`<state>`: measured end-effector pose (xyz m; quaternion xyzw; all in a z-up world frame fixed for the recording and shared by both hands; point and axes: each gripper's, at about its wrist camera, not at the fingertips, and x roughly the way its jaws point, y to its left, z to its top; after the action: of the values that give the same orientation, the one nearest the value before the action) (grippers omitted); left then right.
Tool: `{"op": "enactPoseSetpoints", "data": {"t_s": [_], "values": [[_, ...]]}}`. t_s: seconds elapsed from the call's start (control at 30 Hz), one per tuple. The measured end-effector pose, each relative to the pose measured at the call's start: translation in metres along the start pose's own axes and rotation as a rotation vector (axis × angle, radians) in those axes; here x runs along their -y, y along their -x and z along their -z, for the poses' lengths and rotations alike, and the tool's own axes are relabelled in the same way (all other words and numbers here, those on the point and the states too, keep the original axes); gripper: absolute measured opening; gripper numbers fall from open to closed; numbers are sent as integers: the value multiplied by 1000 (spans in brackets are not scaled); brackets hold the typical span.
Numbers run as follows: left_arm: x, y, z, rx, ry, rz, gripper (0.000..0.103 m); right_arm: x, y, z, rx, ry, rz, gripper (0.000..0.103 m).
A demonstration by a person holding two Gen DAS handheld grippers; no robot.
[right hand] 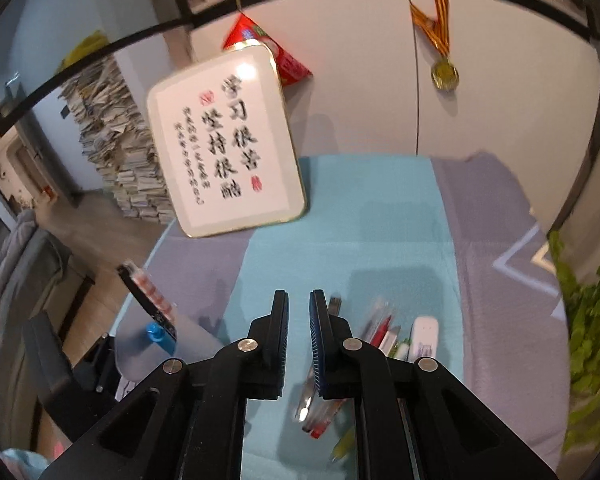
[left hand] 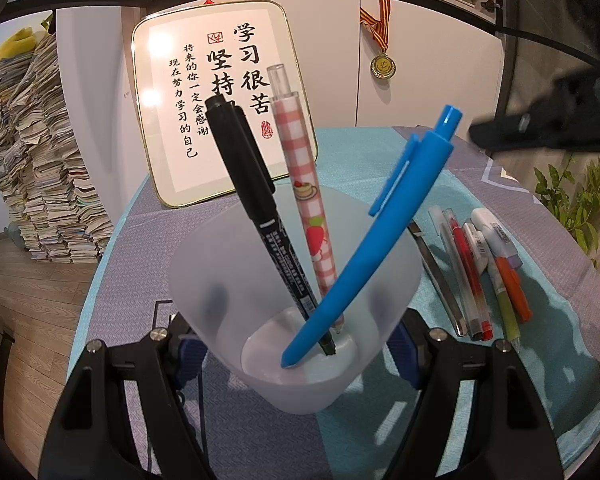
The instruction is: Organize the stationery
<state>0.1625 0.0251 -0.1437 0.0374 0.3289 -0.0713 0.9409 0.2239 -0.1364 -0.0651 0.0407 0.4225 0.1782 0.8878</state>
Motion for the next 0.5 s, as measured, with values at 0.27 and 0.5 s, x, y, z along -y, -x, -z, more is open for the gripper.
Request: {"op": "enactPoseSetpoints", "data": {"t_s": [0.27, 0.5], "values": [[0, 0, 0, 0, 0, 0, 74, 16, -68, 2, -184, -34, 63, 50], [0, 0, 0, 0, 0, 0, 74, 21, -97, -3, -234, -54, 84, 50]]}}
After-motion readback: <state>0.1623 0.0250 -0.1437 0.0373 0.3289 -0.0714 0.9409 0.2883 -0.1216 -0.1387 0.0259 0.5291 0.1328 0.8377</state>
